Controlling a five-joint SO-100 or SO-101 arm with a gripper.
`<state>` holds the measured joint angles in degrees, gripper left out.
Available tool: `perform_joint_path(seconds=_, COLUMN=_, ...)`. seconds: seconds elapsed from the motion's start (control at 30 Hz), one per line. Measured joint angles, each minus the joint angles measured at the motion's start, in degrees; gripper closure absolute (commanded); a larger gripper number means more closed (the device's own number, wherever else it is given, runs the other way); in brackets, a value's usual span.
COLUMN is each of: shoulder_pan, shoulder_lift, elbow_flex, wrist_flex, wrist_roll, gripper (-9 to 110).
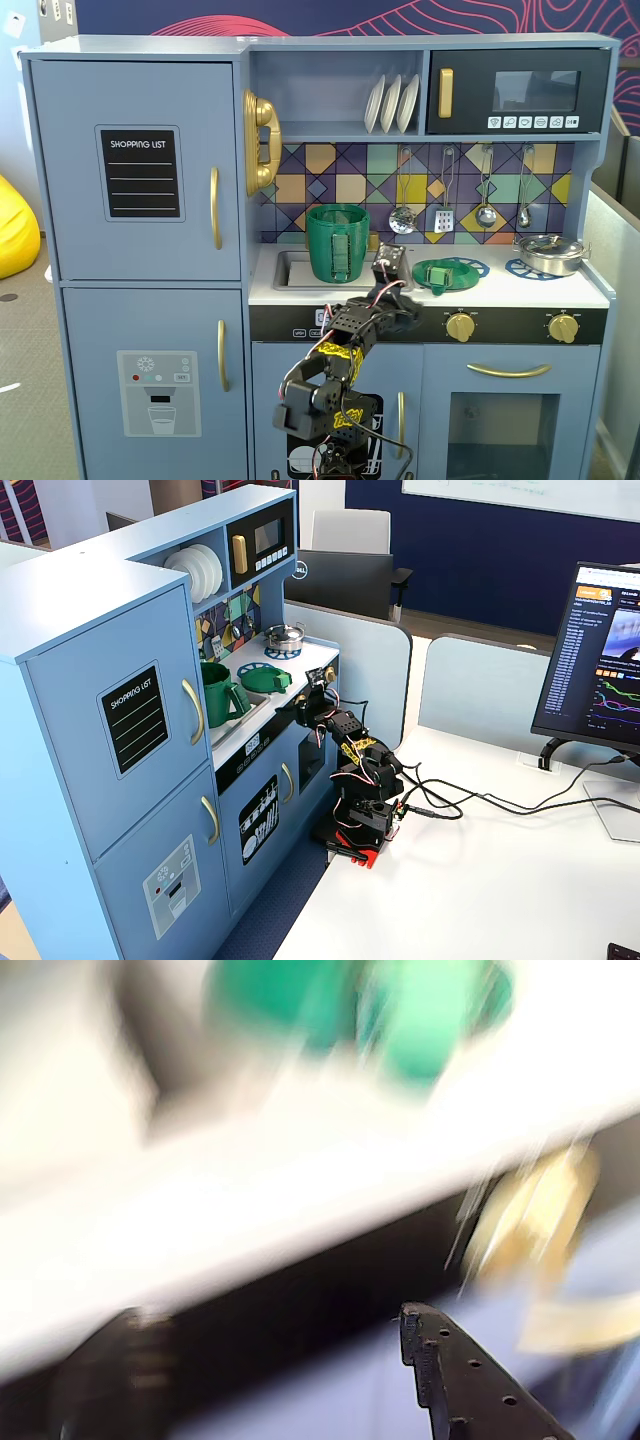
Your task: Pick up the lid from the counter and put it on the green recipient
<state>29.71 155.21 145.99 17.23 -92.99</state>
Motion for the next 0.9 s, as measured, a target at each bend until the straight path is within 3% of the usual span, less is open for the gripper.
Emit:
perform_joint_path(seconds=0.47, shoulder_pan=4.83, shoulder_lift=-21.53, elbow_flex=-10.81, wrist_flex=-16.79, wrist_roll=0.62, gripper=61)
perform_joint_path(seconds=0.9, shoulder_pan=4.75, shoulder_lift=-41.92, elbow_flex=-27.69, wrist_flex=-18.11, wrist_roll=0.62, gripper=66)
